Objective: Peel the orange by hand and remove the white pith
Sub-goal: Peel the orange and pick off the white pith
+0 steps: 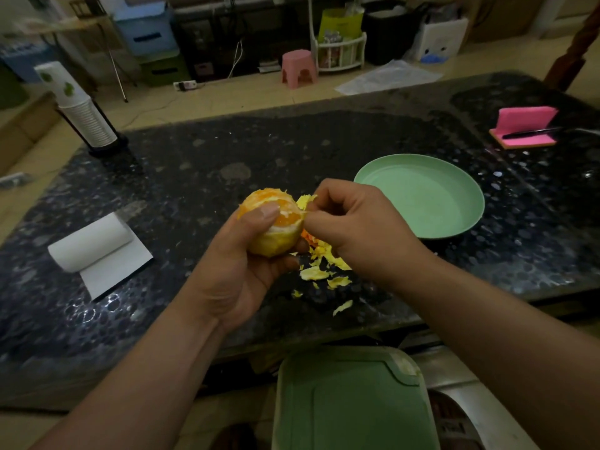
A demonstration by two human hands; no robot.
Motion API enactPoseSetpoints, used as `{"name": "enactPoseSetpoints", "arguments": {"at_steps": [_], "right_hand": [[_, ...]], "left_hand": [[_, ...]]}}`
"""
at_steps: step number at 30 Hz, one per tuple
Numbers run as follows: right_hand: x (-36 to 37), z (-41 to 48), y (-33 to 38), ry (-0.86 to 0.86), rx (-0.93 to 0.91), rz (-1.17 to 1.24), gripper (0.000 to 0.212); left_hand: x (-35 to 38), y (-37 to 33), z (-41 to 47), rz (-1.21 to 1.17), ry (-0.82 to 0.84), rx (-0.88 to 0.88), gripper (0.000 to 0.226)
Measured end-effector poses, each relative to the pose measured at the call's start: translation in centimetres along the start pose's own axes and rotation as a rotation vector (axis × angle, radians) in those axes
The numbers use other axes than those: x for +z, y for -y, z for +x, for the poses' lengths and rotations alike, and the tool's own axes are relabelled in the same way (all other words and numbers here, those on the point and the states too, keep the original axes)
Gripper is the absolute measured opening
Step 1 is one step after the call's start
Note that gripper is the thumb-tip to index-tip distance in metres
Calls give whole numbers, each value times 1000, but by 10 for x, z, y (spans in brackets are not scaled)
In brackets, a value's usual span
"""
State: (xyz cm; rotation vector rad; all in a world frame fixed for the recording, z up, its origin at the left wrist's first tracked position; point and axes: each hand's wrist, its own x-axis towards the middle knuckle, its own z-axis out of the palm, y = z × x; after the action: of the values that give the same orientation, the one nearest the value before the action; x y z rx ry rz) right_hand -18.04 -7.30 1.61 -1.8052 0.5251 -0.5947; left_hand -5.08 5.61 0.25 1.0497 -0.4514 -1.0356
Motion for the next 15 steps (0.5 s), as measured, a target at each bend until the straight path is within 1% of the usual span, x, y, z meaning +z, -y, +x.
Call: {"name": "enactPoseSetpoints", "arguments": {"at_steps": [4, 7, 10, 15], "right_hand": [[2, 1, 1, 2, 26, 91, 17], [1, 1, -1, -1, 43, 129, 15], [0, 1, -3, -8, 51, 125, 14], [-3, 3, -10, -9, 93, 103, 13]], "left_hand": [[-2, -2, 0, -68, 26, -39, 65], [-4, -4, -2, -96, 75, -38, 77], [-5, -6, -4, -141, 101, -36, 76], [-6, -9, -5, -223, 154, -39, 82]]}}
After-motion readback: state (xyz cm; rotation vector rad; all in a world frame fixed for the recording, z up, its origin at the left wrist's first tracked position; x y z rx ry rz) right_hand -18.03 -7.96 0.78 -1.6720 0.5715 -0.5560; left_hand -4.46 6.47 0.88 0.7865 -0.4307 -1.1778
